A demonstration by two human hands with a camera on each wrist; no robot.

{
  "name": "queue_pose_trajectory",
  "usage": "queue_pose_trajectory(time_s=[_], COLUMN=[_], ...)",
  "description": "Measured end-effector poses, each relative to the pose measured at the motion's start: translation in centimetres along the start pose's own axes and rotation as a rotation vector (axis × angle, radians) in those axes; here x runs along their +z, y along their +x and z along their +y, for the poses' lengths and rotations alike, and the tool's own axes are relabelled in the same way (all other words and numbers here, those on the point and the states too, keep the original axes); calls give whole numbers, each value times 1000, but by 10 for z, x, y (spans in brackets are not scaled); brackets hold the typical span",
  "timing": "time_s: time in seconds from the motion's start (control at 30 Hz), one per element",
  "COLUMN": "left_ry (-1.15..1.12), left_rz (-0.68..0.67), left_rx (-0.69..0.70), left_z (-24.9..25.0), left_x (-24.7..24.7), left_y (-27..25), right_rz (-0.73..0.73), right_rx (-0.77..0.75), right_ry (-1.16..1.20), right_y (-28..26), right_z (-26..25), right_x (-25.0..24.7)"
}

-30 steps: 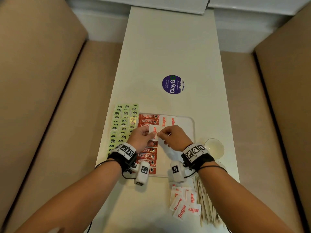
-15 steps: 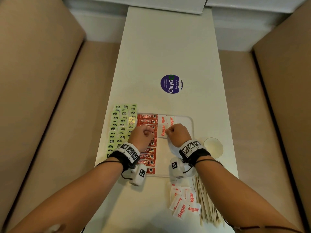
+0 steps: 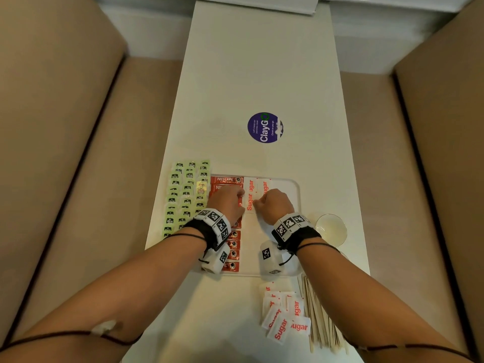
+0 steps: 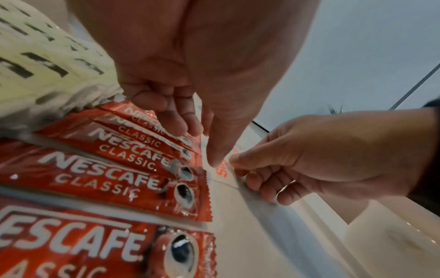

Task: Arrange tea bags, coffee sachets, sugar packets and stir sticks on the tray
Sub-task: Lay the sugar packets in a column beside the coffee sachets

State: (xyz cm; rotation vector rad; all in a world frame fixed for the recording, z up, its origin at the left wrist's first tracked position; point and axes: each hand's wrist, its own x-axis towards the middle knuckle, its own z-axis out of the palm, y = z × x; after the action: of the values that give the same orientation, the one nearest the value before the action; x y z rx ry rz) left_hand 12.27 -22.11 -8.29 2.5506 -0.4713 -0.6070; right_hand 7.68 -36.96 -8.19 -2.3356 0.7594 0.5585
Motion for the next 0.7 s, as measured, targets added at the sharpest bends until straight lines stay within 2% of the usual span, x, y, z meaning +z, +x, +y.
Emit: queue_pose_trajectory(time_s=[0.17, 0.33, 0.7], left_ry=[-28, 19, 95], left_rz=[-31, -72, -67], left_rx=[4, 26, 64], left_z=[-1, 0, 0], left_x=[4, 7, 11], left_y=[7, 10, 12], right_rz=[102, 93, 103], right_rx=[33, 48, 35], right_ry=[76, 27, 11], right_y=[1, 3, 10], right_z=[13, 25, 21], right_x=[-10, -5, -2])
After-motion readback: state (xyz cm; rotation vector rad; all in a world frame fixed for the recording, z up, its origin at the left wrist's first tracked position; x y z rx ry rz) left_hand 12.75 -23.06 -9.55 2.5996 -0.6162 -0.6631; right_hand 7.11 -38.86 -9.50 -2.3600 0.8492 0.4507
